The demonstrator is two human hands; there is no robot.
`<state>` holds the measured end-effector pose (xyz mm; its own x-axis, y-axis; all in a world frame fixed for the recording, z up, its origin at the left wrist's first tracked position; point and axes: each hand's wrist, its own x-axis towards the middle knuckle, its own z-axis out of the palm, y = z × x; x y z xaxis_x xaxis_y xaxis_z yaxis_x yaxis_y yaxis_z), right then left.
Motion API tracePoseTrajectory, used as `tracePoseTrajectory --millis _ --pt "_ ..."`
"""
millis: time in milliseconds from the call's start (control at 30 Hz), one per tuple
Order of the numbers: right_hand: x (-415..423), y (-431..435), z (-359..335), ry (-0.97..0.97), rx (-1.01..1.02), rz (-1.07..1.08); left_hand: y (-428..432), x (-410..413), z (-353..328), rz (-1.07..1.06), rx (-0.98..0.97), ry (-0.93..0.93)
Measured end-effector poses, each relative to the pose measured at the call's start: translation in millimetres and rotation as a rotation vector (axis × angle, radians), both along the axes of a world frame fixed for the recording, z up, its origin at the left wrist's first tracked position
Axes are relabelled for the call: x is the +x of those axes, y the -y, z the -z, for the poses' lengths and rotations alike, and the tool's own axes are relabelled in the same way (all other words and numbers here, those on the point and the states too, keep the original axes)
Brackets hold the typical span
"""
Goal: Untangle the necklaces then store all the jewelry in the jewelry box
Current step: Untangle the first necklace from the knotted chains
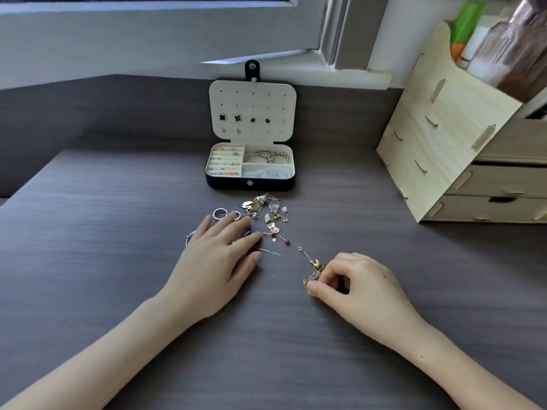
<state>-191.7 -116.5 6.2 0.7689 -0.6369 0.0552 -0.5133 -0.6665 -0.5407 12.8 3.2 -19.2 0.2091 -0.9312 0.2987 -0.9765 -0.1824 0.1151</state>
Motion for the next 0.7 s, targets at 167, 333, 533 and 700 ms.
tracePoseTrajectory --millis 167,333,533,700 --pt "-1 12 -6 0.092 0.076 0.044 10 -21 -5 0.088 -0.012 0.004" --pt "9 29 -6 0.03 0.025 -0.015 6 -54 -11 0.219 -0.157 -0.067" --pt "15 41 -5 -0.036 -0.035 -0.032 -5 -62 -1 0.382 -0.054 -0.072" --pt "11 47 4 0.039 -0.033 0.11 -15 -51 -2 0.383 -0.032 -0.099"
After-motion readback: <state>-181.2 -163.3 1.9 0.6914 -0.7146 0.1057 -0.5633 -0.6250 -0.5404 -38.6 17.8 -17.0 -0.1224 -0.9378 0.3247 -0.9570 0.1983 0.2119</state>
